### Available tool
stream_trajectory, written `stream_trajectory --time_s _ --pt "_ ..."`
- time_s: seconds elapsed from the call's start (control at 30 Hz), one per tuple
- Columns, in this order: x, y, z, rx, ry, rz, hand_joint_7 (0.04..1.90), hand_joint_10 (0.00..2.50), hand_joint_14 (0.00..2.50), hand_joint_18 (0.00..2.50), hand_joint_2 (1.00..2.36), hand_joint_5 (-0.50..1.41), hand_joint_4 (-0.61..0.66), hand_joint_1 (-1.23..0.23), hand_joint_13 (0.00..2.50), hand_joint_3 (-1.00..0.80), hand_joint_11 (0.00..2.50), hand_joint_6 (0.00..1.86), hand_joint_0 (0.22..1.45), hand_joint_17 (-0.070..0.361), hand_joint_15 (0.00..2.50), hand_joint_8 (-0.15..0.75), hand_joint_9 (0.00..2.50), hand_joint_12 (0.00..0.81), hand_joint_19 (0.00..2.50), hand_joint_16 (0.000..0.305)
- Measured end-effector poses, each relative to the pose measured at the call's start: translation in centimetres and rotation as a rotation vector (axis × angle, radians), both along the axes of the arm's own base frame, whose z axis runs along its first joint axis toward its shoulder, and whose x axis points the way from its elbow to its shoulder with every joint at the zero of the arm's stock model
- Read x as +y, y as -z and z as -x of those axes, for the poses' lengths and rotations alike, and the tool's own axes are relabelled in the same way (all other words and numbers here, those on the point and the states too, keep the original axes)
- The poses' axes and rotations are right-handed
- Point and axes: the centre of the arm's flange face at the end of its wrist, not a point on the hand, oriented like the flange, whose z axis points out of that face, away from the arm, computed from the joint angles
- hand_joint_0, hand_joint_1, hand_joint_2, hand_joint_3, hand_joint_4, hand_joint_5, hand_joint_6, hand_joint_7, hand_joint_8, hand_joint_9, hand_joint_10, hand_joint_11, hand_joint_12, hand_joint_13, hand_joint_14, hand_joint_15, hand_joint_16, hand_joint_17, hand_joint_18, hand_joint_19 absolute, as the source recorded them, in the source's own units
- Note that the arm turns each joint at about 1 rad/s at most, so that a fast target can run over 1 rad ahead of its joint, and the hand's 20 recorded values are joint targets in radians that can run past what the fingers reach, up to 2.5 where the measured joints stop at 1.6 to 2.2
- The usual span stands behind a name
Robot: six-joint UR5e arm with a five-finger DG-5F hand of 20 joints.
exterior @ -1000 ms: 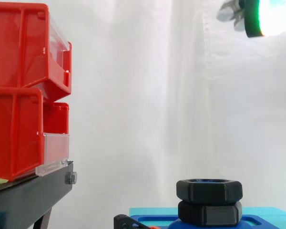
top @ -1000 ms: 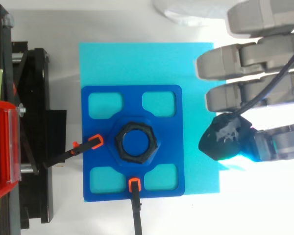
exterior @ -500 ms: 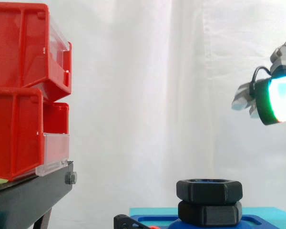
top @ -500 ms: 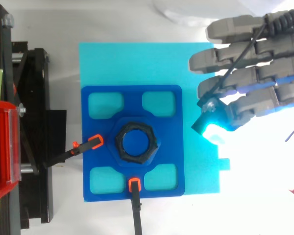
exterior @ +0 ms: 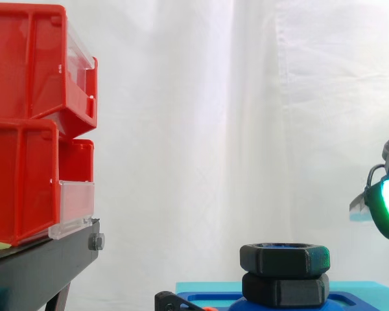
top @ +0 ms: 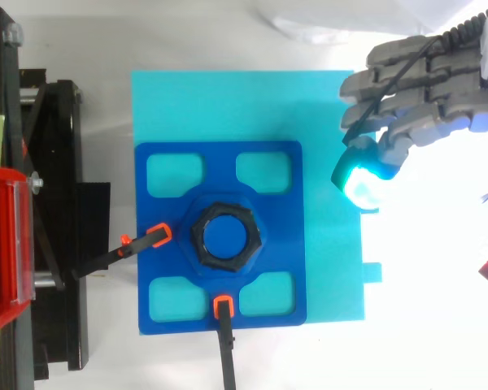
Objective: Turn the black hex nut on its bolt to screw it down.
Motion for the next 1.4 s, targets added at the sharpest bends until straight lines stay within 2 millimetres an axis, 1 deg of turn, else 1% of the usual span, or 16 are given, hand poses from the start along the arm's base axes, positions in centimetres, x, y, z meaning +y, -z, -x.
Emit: stream_trajectory --time_s 0.27,0.33,0.5,0.53,0.6,0.67,0.7,0.73,0.77,0.8,0.83,1.03,1.13,1.23,1.3,1.4 --pt "-0.07 0.0 -0.02 0.001 0.01 -0.008 0.72 0.0 0.0 0.06 1.0 -0.29 0.06 -0.3 0.05 -0.5 0.0 0.5 0.46 0.13 0.0 0.203 0.25 0.33 0.0 0.058" --pt "-0.07 -0.01 -0.03 0.001 0.01 -0.008 0.7 0.0 0.0 0.02 1.0 -0.29 0.06 -0.27 0.0 -0.5 0.0 0.5 0.45 0.133 0.0 0.192 0.18 0.341 0.0 0.059" --pt "-0.07 -0.01 -0.03 0.001 0.01 -0.008 0.65 0.0 0.0 0.0 1.0 -0.3 0.05 -0.18 0.0 -0.5 0.0 0.5 0.44 0.137 0.0 0.174 0.04 0.345 0.0 0.061" --pt "-0.06 -0.01 -0.03 0.001 0.01 -0.009 0.64 0.0 0.0 0.0 1.0 -0.3 0.06 -0.14 0.0 -0.5 0.0 0.5 0.43 0.139 0.0 0.167 0.0 0.344 0.0 0.062" --pt "-0.06 -0.01 -0.03 0.001 0.01 -0.008 0.64 0.0 0.0 0.0 1.0 -0.3 0.06 -0.11 0.0 -0.5 0.0 0.5 0.43 0.138 0.0 0.161 0.0 0.344 0.0 0.061" --pt "-0.06 -0.01 -0.03 0.001 0.01 -0.009 0.63 0.0 0.0 0.0 1.0 -0.3 0.06 -0.11 0.0 -0.5 0.0 0.5 0.43 0.138 0.0 0.139 0.0 0.344 0.0 0.061" --pt "-0.06 -0.01 -0.03 0.001 0.01 -0.009 0.64 0.0 0.0 0.0 1.0 -0.3 0.05 -0.16 0.0 -0.5 0.0 0.5 0.44 0.138 0.0 0.131 0.03 0.335 0.0 0.061" --pt "-0.07 -0.01 -0.03 0.001 0.01 -0.009 0.64 0.0 0.0 0.0 1.0 -0.3 0.05 -0.22 0.0 -0.5 0.0 0.5 0.45 0.139 0.0 0.146 0.15 0.319 0.0 0.062" --pt "-0.06 -0.01 -0.03 0.001 0.01 -0.009 0.64 0.0 0.0 0.0 1.0 -0.3 0.05 -0.23 0.0 -0.5 0.0 0.5 0.45 0.138 0.0 0.145 0.18 0.315 0.0 0.061" --pt "-0.06 -0.01 -0.03 0.001 0.01 -0.009 0.65 0.0 0.0 0.0 1.0 -0.3 0.05 -0.24 0.0 -0.5 0.0 0.5 0.45 0.137 0.0 0.165 0.3 0.308 0.0 0.061" --pt "-0.06 -0.01 -0.03 0.001 0.01 -0.009 0.64 0.0 0.0 0.0 1.0 -0.3 0.06 -0.25 0.0 -0.5 0.0 0.5 0.45 0.137 0.0 0.162 0.32 0.306 0.0 0.061" --pt "-0.06 -0.01 -0.03 0.001 0.01 -0.008 0.6 0.0 0.0 0.0 1.0 -0.3 0.05 -0.26 0.0 -0.5 0.0 0.5 0.45 0.137 0.0 0.163 0.29 0.308 0.0 0.061" --pt "-0.06 -0.01 -0.03 0.001 0.01 -0.009 0.58 0.0 0.0 0.0 1.0 -0.3 0.02 -0.24 0.0 -0.5 0.0 0.5 0.44 0.139 0.0 0.139 0.11 0.316 0.0 0.062" --pt "-0.07 -0.01 -0.03 0.001 0.01 -0.009 0.58 0.0 0.0 0.0 1.0 -0.3 0.01 -0.21 0.0 -0.5 0.0 0.5 0.43 0.139 0.0 0.116 0.0 0.315 0.0 0.062" --pt "-0.07 -0.01 -0.03 0.001 0.01 -0.009 0.57 0.0 0.0 0.0 1.0 -0.3 0.0 -0.21 0.0 -0.5 0.0 0.5 0.44 0.139 0.0 0.117 0.0 0.315 0.0 0.062" --pt "-0.06 -0.01 -0.03 0.0 0.01 -0.008 0.55 0.0 0.0 0.0 1.0 -0.3 0.0 -0.23 0.0 -0.5 0.0 0.5 0.44 0.139 0.0 0.127 0.07 0.317 0.0 0.062"
